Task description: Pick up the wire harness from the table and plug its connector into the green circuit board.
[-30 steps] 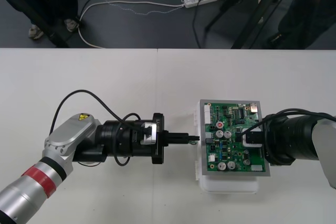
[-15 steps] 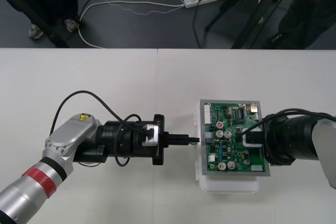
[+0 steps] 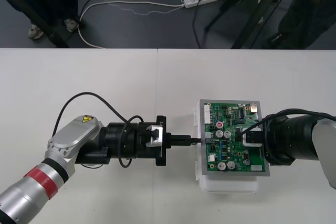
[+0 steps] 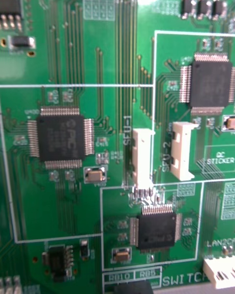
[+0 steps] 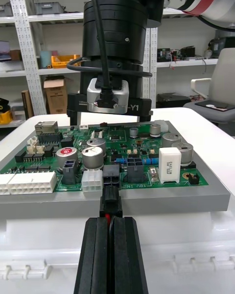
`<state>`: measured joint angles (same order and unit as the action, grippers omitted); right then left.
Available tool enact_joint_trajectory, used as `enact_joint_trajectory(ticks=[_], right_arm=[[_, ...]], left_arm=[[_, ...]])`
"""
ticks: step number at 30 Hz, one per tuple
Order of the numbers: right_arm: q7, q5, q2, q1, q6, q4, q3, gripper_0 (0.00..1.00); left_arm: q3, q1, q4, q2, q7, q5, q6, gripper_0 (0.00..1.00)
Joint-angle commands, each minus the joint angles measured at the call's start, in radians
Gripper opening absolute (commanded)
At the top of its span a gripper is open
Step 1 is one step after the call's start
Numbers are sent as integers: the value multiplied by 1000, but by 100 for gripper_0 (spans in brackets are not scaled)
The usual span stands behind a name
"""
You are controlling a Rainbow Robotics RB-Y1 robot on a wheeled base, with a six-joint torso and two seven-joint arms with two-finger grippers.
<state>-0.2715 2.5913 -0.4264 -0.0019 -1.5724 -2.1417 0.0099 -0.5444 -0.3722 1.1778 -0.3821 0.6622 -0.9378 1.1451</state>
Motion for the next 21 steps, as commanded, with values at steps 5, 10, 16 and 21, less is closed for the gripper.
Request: enact_joint_trajectory(ticks=[5,10,16,21], right_arm=[[-41,-5,-3,-18,2,-32,28,100],[-48,-5,-3,-18,2,-34,28,100],[-52,-7,-3,-16,2,-32,28,100],[-55,-5,-5,-16,2,-34,28,100]], left_arm=[[-31,12,33,35,-82,-4,-36,0],[-31,9,33,45,-79,1,-36,0],[-32,9,33,52,-79,1,-36,0],[-35,7,33,52,-82,-1,-36,0]])
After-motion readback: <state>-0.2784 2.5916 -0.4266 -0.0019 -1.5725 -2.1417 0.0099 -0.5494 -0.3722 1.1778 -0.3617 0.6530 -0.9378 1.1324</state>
